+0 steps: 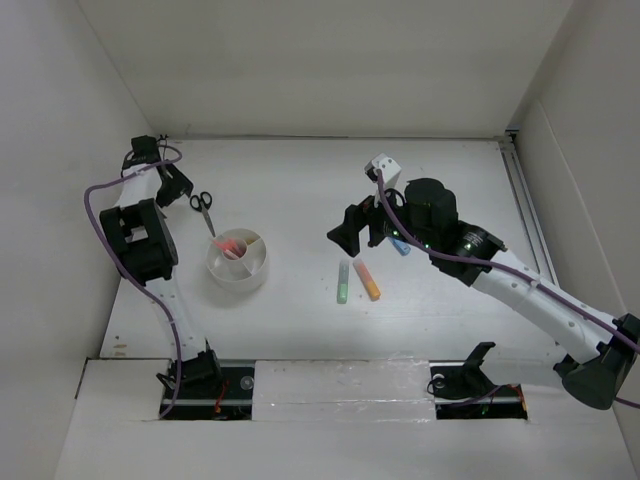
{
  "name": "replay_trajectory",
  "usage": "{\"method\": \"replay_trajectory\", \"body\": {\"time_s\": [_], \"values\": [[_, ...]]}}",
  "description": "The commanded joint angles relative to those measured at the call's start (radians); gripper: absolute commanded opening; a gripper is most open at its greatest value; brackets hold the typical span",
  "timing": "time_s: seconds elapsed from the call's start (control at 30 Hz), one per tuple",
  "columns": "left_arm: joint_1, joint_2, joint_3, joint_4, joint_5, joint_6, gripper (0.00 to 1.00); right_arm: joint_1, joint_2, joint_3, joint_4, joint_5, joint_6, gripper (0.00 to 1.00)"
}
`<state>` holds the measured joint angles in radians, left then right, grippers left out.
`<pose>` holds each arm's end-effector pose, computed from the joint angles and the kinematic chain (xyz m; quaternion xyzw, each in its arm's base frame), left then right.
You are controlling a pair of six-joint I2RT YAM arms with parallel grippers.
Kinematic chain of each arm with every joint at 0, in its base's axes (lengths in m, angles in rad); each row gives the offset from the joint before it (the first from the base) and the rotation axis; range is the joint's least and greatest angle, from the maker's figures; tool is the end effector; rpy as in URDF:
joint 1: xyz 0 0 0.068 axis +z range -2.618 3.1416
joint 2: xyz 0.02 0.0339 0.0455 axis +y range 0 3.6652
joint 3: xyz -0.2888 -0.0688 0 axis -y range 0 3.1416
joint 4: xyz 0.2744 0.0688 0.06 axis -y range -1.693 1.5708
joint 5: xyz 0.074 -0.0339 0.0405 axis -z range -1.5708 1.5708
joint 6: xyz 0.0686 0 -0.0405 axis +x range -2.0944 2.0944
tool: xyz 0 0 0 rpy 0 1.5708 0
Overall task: Sort the stationery into containers
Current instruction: Pick up the scissors from the center of the board.
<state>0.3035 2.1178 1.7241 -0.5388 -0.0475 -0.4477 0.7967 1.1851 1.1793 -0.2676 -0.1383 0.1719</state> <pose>0.5063 0.1620 0.1958 -0.3551 0.8803 -0.0001 0.3145 0.2189 0.2374 0.4012 -0.2841 0.7437 0.3293 0.5078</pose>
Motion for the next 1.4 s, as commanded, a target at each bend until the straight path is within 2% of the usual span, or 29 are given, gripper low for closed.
{"method": "replay_trajectory", "body": {"time_s": [0.0,0.3,0.6,0.63,0.73,0.87,1.03,1.13,1.27,1.37], "values": [[0.002,0.020,0.051,-0.029,0.009,-0.008,0.81,-0.007,-0.013,0.020,0.057,-0.023,-0.012,1.00],[0.002,0.085,0.069,-0.029,0.049,0.001,0.79,-0.007,-0.033,0.011,0.076,-0.041,-0.012,1.00],[-0.046,0.126,0.078,-0.064,-0.052,0.012,0.77,-0.007,-0.074,0.002,0.076,-0.041,-0.012,1.00],[-0.046,0.136,0.078,-0.073,-0.080,0.001,0.71,-0.007,-0.074,0.002,0.076,-0.041,-0.012,1.00],[-0.046,0.145,0.078,-0.096,-0.089,0.001,0.65,-0.007,-0.084,0.002,0.076,-0.050,-0.012,1.00],[-0.046,0.163,0.097,-0.116,-0.113,0.010,0.52,-0.007,-0.096,0.002,0.076,-0.050,-0.012,1.00],[-0.056,0.185,0.106,-0.136,-0.123,0.020,0.51,-0.007,-0.128,-0.007,0.085,-0.050,-0.012,1.00],[-0.079,0.214,0.106,-0.162,-0.134,0.029,0.45,-0.007,-0.137,-0.007,0.085,-0.041,-0.012,1.00],[-0.089,0.214,0.095,-0.162,-0.144,0.029,0.28,-0.007,-0.137,-0.007,0.085,-0.041,-0.012,1.00],[-0.089,0.214,0.095,-0.153,-0.144,0.029,0.00,-0.007,-0.157,-0.007,0.085,-0.041,-0.012,1.00]]}}
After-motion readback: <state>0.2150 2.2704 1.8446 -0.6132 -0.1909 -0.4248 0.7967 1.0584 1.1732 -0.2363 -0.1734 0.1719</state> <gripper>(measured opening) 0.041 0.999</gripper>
